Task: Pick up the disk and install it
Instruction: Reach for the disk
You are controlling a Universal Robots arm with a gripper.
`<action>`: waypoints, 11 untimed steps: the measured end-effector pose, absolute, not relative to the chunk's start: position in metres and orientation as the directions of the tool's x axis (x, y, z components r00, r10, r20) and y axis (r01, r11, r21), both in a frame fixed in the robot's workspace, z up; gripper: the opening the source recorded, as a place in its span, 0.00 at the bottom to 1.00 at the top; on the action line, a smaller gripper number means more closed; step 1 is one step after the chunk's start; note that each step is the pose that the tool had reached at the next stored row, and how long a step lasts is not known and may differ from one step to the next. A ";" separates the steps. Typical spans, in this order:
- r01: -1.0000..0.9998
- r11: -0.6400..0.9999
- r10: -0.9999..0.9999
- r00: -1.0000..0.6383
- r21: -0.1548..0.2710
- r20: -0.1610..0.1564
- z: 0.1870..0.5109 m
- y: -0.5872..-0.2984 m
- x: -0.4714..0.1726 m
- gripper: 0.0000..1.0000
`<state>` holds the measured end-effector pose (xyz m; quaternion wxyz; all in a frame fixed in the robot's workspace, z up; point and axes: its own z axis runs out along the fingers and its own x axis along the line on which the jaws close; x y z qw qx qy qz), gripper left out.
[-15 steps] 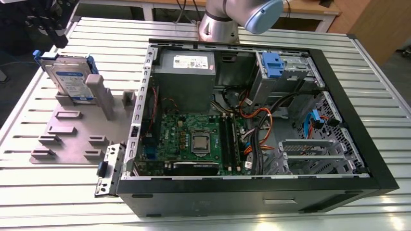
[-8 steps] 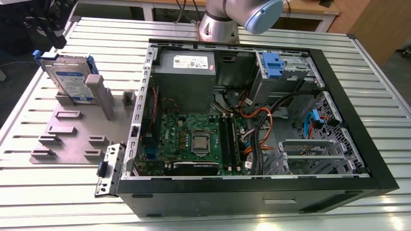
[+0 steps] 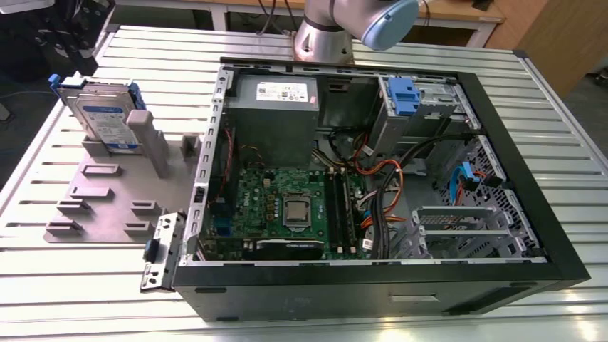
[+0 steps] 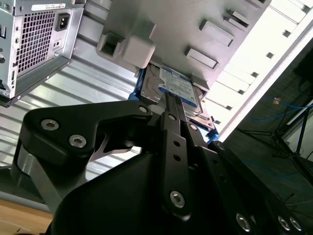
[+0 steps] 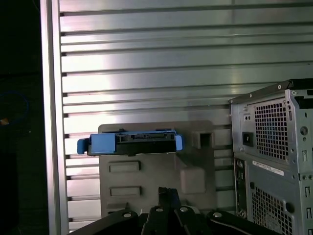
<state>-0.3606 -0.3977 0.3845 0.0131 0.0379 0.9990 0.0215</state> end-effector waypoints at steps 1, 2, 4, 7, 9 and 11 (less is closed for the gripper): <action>0.075 0.996 0.076 -0.997 0.044 -0.024 0.384 -0.397 -0.361 0.11; 0.075 0.996 0.076 -0.997 0.044 -0.024 0.383 -0.397 -0.362 0.11; 0.075 0.996 0.076 -0.997 0.044 -0.025 0.381 -0.397 -0.362 0.11; 0.075 0.996 0.076 -0.997 0.044 -0.024 0.379 -0.395 -0.363 0.11; 0.075 0.996 0.076 -0.997 0.044 -0.025 0.378 -0.394 -0.363 0.11; 0.075 0.996 0.076 -0.997 0.044 -0.025 0.377 -0.391 -0.364 0.11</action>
